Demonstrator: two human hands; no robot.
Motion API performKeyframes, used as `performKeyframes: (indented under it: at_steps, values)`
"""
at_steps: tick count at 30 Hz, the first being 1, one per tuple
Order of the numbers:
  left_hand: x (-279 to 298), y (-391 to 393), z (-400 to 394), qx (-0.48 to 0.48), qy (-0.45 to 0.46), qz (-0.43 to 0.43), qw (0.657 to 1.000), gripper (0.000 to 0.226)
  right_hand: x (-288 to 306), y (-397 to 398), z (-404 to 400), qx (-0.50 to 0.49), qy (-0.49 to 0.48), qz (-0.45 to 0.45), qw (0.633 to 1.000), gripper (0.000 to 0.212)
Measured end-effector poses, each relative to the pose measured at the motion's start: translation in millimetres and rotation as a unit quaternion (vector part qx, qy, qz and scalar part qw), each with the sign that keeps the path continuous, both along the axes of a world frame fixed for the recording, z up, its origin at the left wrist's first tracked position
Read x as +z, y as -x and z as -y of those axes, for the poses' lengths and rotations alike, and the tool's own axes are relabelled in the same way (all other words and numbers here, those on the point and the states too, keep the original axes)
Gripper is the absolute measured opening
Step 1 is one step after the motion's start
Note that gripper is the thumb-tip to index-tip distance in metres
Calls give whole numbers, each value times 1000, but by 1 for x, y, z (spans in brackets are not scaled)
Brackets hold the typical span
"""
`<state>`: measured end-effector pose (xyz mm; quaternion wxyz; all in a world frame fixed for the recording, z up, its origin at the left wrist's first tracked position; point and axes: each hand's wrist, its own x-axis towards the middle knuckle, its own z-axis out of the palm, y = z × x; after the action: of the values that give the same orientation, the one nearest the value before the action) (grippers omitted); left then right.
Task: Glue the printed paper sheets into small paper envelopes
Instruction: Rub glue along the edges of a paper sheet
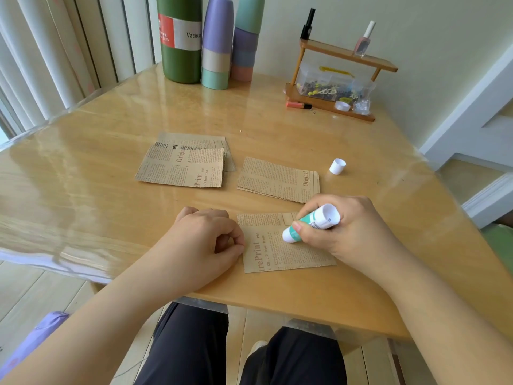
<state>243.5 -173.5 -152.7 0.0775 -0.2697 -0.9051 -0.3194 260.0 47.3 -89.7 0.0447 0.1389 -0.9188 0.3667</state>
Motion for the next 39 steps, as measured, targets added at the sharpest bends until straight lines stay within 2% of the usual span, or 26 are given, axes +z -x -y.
performKeyframes:
  at_steps: [13,26,29,39]
  values:
    - [0,1,0,-7,11,11,1000,11,-2,-30,-17,-4,-9,6,1000,12]
    - [1,1,0,-3,3,14,1000,13,0,-2,-18,-41,-7,2,999,13]
    - [1,1,0,-4,2,13,1000,19,0,-6,-20,-45,-9,0,999,13]
    - [-1,2,1,-7,4,-1,1000,14,1,-33,-33,-33,-18,8,999,12]
